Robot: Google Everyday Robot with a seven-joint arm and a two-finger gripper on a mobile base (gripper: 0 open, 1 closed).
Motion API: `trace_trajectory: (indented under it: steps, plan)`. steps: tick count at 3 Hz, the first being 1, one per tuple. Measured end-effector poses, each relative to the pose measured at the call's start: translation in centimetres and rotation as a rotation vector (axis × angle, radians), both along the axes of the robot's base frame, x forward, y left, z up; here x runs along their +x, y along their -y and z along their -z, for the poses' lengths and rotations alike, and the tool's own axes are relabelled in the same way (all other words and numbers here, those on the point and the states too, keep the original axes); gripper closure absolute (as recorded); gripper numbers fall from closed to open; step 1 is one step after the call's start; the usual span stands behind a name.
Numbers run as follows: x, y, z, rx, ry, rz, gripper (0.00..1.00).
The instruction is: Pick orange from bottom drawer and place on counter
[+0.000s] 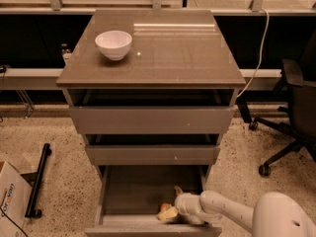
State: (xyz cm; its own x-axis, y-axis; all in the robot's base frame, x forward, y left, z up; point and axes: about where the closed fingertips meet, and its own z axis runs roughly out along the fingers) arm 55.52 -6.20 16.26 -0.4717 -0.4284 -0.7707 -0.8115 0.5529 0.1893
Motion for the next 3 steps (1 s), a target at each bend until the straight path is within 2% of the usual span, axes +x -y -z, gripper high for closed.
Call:
trace_trajectory:
  steps: [1, 2, 3]
  plan:
    - [-0.2, 0.2, 1.2, -0.041, -0.018, 0.032, 0.03]
    - [-0.7, 0.4, 2.2, -0.076, -0.042, 0.067, 0.18]
    - [-1.4, 0.5, 2.9, -0.101, -0.063, 0.090, 0.49]
